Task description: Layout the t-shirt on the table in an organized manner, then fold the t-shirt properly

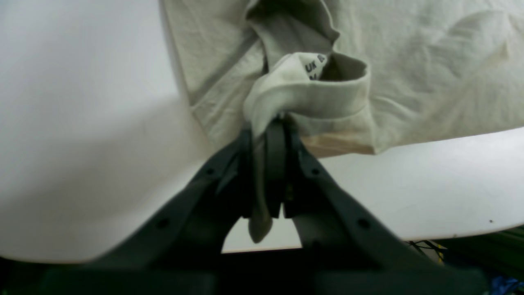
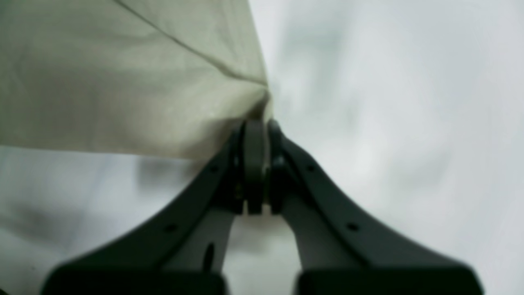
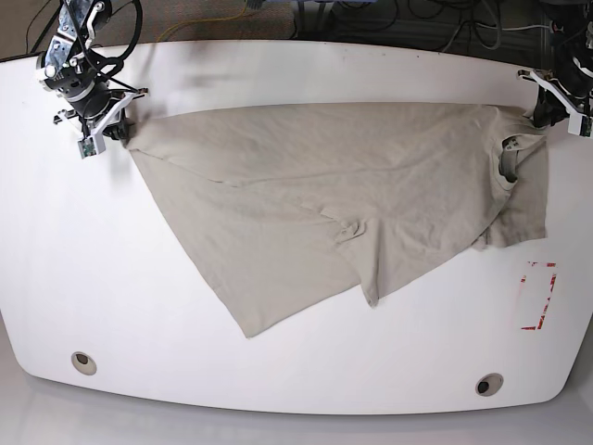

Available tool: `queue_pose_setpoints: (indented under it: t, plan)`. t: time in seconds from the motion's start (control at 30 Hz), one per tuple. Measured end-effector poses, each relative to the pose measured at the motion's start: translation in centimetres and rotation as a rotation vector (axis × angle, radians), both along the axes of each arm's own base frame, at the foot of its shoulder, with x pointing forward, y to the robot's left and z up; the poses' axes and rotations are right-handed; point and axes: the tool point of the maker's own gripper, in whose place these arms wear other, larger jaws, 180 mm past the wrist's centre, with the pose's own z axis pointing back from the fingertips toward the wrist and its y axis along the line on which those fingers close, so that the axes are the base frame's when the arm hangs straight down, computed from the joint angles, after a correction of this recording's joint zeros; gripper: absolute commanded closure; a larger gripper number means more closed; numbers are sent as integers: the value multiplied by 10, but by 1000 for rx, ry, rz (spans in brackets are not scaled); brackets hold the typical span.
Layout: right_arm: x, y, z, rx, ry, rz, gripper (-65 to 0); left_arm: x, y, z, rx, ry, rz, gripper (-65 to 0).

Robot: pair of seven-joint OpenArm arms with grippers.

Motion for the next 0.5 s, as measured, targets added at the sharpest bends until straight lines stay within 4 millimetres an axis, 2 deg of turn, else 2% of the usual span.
queue_pose_setpoints:
  t: [0.2, 0.3, 0.5]
  plan:
    - [-8, 1, -4, 1, 24, -2, -404, -3, 0, -1, -1, 8, 1, 0]
    - [-9, 2, -4, 8, 15, -20, -460, -3, 0, -1, 0, 7, 0, 0]
    - [-7, -7, 13, -3, -46, -81, -468, -3, 0, -1, 0, 8, 0, 0]
